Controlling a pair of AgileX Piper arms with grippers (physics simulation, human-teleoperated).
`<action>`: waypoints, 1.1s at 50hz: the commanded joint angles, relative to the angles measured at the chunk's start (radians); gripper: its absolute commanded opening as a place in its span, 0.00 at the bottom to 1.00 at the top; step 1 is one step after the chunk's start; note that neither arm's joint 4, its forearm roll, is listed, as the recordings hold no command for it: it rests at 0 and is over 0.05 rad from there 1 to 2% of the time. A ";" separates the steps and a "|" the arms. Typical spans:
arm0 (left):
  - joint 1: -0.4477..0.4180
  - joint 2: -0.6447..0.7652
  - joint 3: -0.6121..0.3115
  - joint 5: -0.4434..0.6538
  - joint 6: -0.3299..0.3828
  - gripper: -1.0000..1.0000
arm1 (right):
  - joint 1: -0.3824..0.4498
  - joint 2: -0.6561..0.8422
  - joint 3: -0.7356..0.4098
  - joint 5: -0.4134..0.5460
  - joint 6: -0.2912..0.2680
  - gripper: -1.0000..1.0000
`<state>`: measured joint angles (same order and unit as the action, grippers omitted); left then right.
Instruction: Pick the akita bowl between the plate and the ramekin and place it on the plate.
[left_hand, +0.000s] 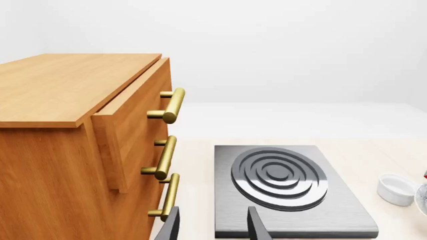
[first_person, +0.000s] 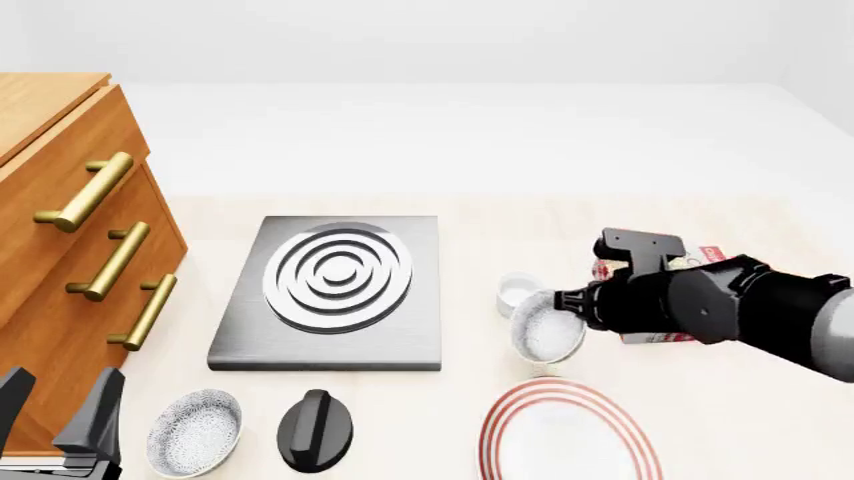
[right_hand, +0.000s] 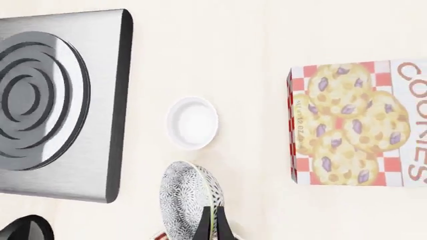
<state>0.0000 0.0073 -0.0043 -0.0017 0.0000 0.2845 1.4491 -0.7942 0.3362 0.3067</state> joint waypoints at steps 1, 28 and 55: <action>0.000 0.000 0.000 0.000 0.000 1.00 | 0.008 -0.109 -0.036 0.084 -0.011 0.00; 0.000 0.000 0.000 0.000 0.000 1.00 | 0.070 -0.395 -0.049 0.320 -0.037 0.00; 0.000 0.000 0.000 0.000 0.000 1.00 | 0.110 -0.558 0.155 0.364 -0.050 0.00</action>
<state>0.0000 0.0073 -0.0043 -0.0017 0.0000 0.3715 0.9420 -0.7220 0.6990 0.2476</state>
